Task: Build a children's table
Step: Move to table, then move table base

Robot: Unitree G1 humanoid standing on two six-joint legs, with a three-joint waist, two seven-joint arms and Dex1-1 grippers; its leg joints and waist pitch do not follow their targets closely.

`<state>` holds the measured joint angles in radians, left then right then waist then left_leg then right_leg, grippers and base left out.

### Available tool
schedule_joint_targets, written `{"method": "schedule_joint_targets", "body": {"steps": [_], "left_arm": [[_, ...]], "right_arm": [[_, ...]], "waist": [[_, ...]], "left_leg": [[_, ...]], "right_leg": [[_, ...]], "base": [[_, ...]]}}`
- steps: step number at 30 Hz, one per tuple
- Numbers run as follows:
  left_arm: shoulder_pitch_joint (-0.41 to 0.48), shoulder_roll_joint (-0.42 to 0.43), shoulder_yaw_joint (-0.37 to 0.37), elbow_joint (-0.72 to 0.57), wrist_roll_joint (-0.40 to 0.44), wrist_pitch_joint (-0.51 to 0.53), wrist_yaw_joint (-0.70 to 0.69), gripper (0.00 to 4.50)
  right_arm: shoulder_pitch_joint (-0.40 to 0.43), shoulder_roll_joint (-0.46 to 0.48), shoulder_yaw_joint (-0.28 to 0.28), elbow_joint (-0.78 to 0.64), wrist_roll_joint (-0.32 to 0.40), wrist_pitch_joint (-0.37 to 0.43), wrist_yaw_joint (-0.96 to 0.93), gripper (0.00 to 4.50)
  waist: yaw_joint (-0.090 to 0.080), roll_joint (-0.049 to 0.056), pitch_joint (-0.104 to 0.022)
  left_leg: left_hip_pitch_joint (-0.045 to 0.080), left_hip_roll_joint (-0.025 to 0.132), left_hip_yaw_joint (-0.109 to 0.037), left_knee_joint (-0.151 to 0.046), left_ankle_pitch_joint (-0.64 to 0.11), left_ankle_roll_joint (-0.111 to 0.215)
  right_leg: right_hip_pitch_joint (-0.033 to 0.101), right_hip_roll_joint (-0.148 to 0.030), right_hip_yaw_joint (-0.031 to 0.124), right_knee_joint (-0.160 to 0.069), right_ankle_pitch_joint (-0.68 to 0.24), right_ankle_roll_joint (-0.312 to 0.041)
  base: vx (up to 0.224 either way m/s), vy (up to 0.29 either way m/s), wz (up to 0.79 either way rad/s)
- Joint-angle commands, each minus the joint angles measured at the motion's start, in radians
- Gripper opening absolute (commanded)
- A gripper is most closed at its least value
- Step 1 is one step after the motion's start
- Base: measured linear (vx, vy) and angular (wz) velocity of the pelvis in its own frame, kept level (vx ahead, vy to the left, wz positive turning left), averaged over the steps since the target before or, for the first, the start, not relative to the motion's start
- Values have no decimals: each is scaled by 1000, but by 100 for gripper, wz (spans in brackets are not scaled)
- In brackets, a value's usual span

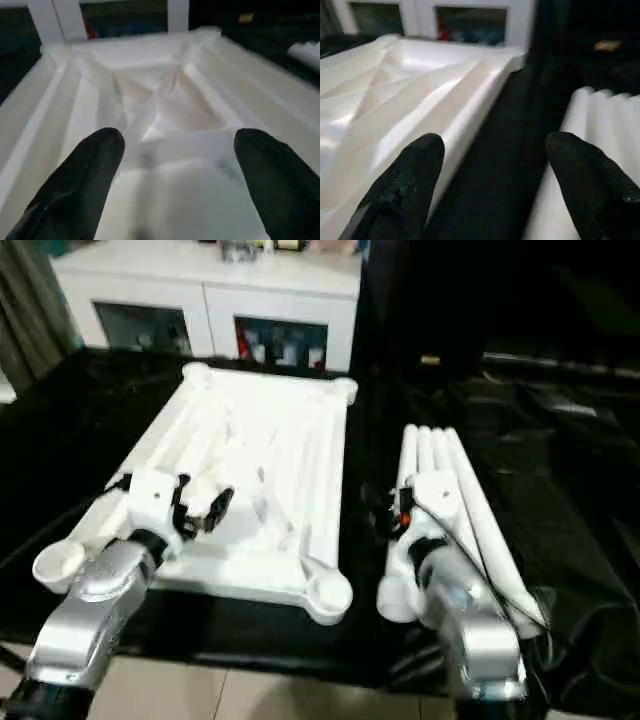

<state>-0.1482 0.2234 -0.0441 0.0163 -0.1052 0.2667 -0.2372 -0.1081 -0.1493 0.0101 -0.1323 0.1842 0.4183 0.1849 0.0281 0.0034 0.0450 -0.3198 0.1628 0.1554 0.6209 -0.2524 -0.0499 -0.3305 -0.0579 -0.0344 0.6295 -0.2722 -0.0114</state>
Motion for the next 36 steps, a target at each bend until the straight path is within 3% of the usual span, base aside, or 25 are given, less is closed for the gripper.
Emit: {"method": "schedule_joint_targets", "body": {"steps": [1,2,3,4,5,7,8,9,11,12,13,14,15,16,17,18,19,20,21,22,23,24,28,33,36], "left_arm": [[-1,-6,0,-24,-2,12,-11,407],[5,-7,4,-27,-3,14,-11,407],[16,-6,10,-26,-6,16,-12,407],[19,-4,11,-26,-7,16,-12,407],[21,0,10,-25,-7,16,-13,407],[23,9,14,-29,-9,18,-14,407],[23,11,22,-42,-13,28,-9,407],[24,14,32,-53,-17,35,-7,407],[32,25,70,-85,-27,49,5,407],[32,25,72,-87,-28,50,6,407],[35,25,81,-95,-32,54,9,407],[57,26,92,-139,-28,69,19,407],[57,26,92,-139,-28,69,19,407],[73,27,89,-164,-26,74,18,407],[86,31,81,-186,-38,78,1,407],[90,36,72,-197,-47,90,-12,407],[91,42,60,-212,-56,114,-29,407],[81,56,42,-213,-69,118,-71,407],[74,60,36,-206,-72,112,-86,407],[66,81,16,-171,-80,83,-151,407],[64,90,9,-165,-82,77,-171,407],[52,153,-32,-149,-81,70,-282,407],[-9,259,-88,-134,-111,79,-503,407],[-93,293,-124,-57,-109,-56,-653,407],[-169,347,-194,-8,-116,-64,-814,407]], "right_arm": [[19,-11,-14,-41,5,25,-18,359],[25,-12,-9,-48,2,19,-18,359],[33,-14,3,-50,-15,11,-22,359],[34,-14,9,-49,-23,10,-22,359],[34,-15,17,-47,-33,10,-21,359],[31,-11,27,-44,-40,9,-19,359],[22,-10,31,-41,-35,10,-11,359],[14,-8,38,-40,-36,14,-4,359],[-14,-5,64,-25,-40,35,9,359],[-15,-4,65,-24,-40,36,10,359],[-20,-3,67,-18,-36,39,14,359],[-17,-14,72,-12,-23,35,39,359],[-17,-14,72,-12,-23,35,39,359],[-11,-18,70,-13,-24,36,45,359],[-6,-18,65,-20,-27,52,39,359],[-5,-16,58,-30,-21,71,33,359],[-6,-15,46,-46,-9,102,27,359],[-18,-30,45,-64,-20,151,18,359],[-26,-39,46,-63,-28,162,17,359],[-30,-35,39,-54,-8,169,29,359],[-30,-33,37,-53,-1,170,32,359],[-32,-32,32,-59,25,199,49,359],[-55,-113,62,-67,25,177,146,359],[-82,-219,82,-79,22,129,294,359],[-108,-309,88,-114,86,162,427,359]], "waist": [[-28,19,-38],[-28,22,-31],[-10,-14,-28],[1,-3,-47],[12,-18,-61],[23,-3,-74],[10,11,-81],[-5,14,-83],[-25,14,-89],[-46,10,-83],[-46,0,-79],[-31,-26,-65],[5,-51,-65],[30,-33,-69],[34,-35,-71],[37,-16,-69],[24,5,-85],[11,21,-100],[21,10,-90],[27,12,-90],[46,-6,-91],[56,9,-78],[47,37,-41],[40,29,-23],[46,27,-38]], "left_leg": [[129,146,-31,-133,-360,-54],[137,139,-3,-136,-401,-71],[33,61,10,-112,-355,-3],[-10,19,32,-85,-266,28],[-37,0,24,-39,-144,83],[-93,6,-9,-13,32,129],[-83,5,-14,-39,131,146],[-35,13,-28,-50,227,186],[58,48,-79,-50,363,345],[113,87,-111,-47,380,448],[123,97,-119,-45,362,474],[73,60,-79,-36,289,463],[-55,-39,-22,8,175,386],[-67,-23,-28,13,149,331],[-103,-11,-40,7,231,249],[-86,-2,-44,-10,292,211],[7,32,-68,-7,478,180],[59,55,-106,15,748,239],[60,62,-107,29,879,230],[37,42,-91,30,866,204],[-13,6,-61,17,730,140],[-25,7,-52,-5,535,70],[-5,40,-53,-76,-146,-109],[0,43,-27,-94,-243,-57],[-6,48,-15,-90,-141,-32]], "right_leg": [[-58,-21,4,-23,-140,-169],[-68,-33,0,-19,-89,-172],[13,-58,19,-63,-48,-184],[70,-75,53,-86,-31,-185],[111,-105,91,-107,-62,-217],[145,-112,95,-99,57,-265],[125,-53,51,-68,193,-253],[91,-11,13,-40,270,-223],[21,-2,-18,3,257,-199],[-51,-25,-23,11,126,-175],[-63,-40,-17,8,86,-164],[-15,-68,11,-23,130,-180],[113,-76,76,-58,219,-207],[125,-109,95,-68,244,-245],[146,-79,87,-31,467,-260],[125,-58,64,-9,562,-252],[46,-16,23,35,656,-212],[-11,-21,28,58,658,-156],[-47,-51,47,31,594,-114],[-27,-53,59,28,615,-109],[29,-32,72,30,708,-79],[28,-36,70,10,698,-65],[22,-53,63,-41,79,-118],[10,-69,78,-92,-326,-140],[7,-65,75,-80,-228,-143]], "base": [[106,31,-55],[106,31,-55],[40,17,-48],[42,-14,-18],[42,-14,-18],[99,-19,-1],[101,-13,-2],[98,-12,1],[135,-28,4],[128,-44,10],[78,-41,14],[78,-41,14],[105,-25,13],[104,-15,11],[104,-15,11],[54,-22,16],[0,0,0],[0,0,0],[0,0,0],[-55,-3,2],[-55,-3,2],[-87,-25,-1],[-132,-27,-2],[-115,-18,4],[-64,-21,5]]}}
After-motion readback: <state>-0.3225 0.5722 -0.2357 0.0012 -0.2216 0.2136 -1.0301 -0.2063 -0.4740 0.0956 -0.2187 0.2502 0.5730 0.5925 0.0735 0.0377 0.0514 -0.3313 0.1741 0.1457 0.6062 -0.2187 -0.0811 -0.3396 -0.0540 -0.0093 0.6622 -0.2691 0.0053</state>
